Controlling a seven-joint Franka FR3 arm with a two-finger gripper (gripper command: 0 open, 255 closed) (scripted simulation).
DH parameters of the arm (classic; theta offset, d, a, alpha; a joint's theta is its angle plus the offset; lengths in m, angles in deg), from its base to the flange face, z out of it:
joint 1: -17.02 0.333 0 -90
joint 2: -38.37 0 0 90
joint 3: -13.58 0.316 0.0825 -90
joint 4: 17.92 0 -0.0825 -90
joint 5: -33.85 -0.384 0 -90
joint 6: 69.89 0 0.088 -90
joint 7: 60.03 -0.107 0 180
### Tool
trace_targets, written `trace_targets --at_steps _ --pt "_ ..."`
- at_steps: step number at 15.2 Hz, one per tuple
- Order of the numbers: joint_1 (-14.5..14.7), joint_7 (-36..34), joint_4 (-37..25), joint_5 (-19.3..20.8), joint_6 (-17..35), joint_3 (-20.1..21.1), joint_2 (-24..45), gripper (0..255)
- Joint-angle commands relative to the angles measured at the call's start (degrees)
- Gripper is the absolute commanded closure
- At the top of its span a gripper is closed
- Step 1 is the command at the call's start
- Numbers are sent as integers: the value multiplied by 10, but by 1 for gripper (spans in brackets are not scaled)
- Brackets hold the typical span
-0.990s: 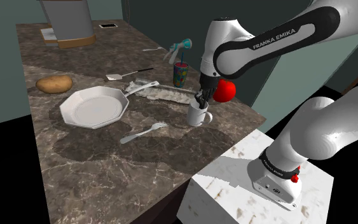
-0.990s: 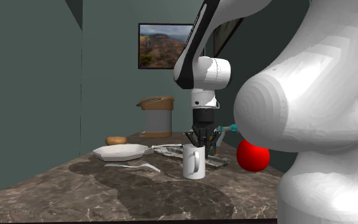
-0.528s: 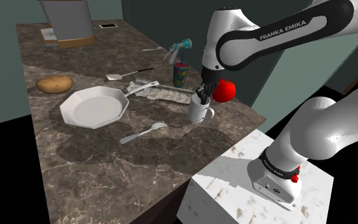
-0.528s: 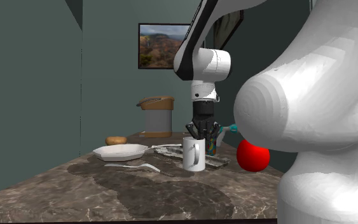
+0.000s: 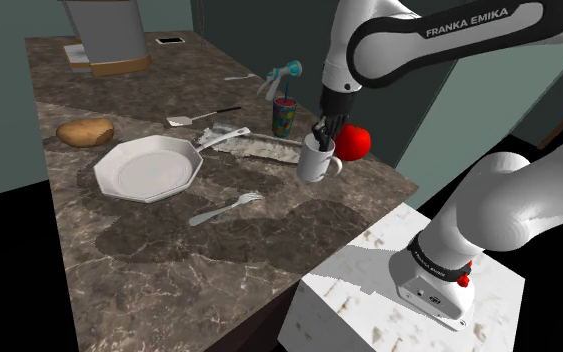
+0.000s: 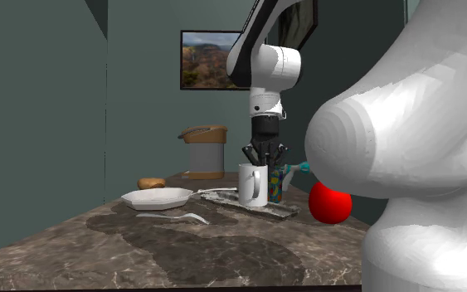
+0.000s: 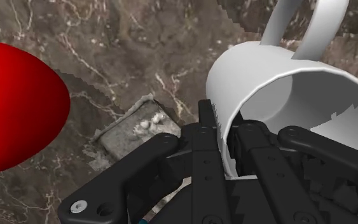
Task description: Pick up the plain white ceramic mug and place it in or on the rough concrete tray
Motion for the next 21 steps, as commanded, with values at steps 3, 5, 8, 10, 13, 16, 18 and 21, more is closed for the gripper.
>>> trace_targets --at_steps 3,5,8,10,13,16,18,21 --pt "0 0 -25 1 -35 -1 -10 255" --pt "0 0 -37 1 -52 -2 -15 255" --pt "-1 -1 -56 2 -77 -3 -21 255" --pt "-1 -1 -62 2 -85 -3 -22 255" --pt "-8 6 -126 9 -77 -7 49 255" --pt "-13 11 -194 15 -77 -11 117 255" --pt "-16 14 -242 19 -80 -14 162 255" --pt "-20 18 -318 23 -91 -17 228 255"
